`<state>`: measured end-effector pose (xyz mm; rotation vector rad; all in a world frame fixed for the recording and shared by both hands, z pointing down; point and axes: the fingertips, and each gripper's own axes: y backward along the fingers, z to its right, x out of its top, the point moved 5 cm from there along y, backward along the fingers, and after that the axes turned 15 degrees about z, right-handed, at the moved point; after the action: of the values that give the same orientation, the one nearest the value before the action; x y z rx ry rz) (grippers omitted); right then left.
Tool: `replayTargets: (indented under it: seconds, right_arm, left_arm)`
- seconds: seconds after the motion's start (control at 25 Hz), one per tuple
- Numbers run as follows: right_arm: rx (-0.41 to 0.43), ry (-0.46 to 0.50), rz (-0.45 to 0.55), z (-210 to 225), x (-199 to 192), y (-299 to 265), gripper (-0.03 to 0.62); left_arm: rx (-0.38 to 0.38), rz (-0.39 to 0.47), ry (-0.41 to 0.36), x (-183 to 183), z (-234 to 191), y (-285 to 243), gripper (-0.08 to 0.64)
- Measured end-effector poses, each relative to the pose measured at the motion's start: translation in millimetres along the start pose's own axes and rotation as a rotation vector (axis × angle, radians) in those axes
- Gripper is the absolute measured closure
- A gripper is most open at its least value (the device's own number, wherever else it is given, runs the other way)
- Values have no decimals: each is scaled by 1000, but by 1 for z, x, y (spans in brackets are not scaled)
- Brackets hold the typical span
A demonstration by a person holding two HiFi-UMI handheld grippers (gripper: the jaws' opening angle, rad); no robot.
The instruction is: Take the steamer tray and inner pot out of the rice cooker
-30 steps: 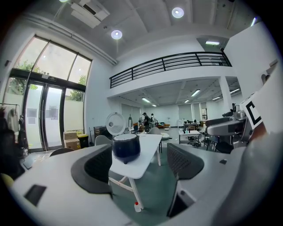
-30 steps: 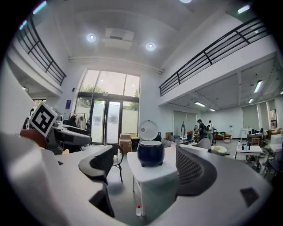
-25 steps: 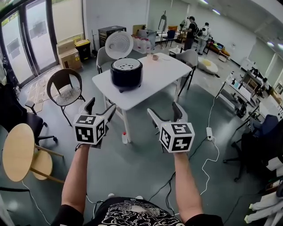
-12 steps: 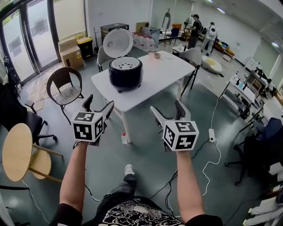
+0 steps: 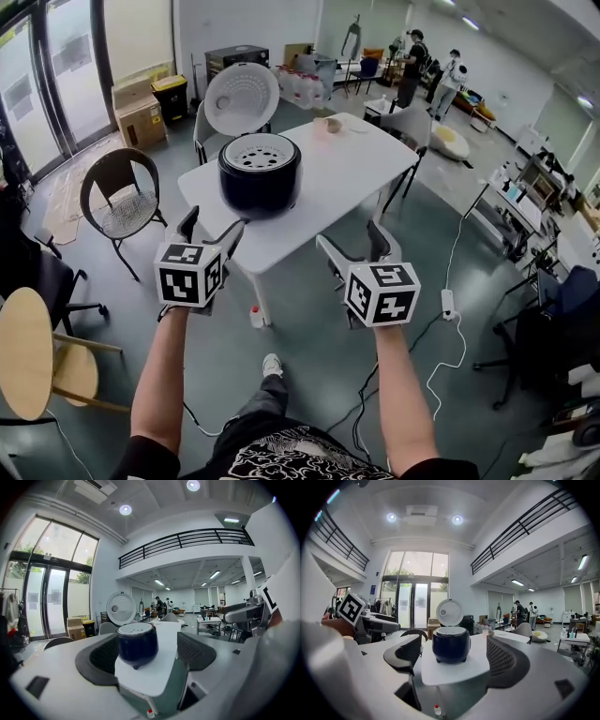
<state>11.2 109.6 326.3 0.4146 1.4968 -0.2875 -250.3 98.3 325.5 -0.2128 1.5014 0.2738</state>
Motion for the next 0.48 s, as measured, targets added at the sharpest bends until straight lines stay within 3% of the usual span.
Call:
replayTargets:
  seconds: [0.24,0.48]
  right_arm:
    - [15,28,-19,43,7,-152,156]
    - [36,39,-22,58,6,-261,161]
  left_arm:
    - [-7,-1,31,1,-68,-141,179]
    - [-3,-2,16,8,-126,-226,179]
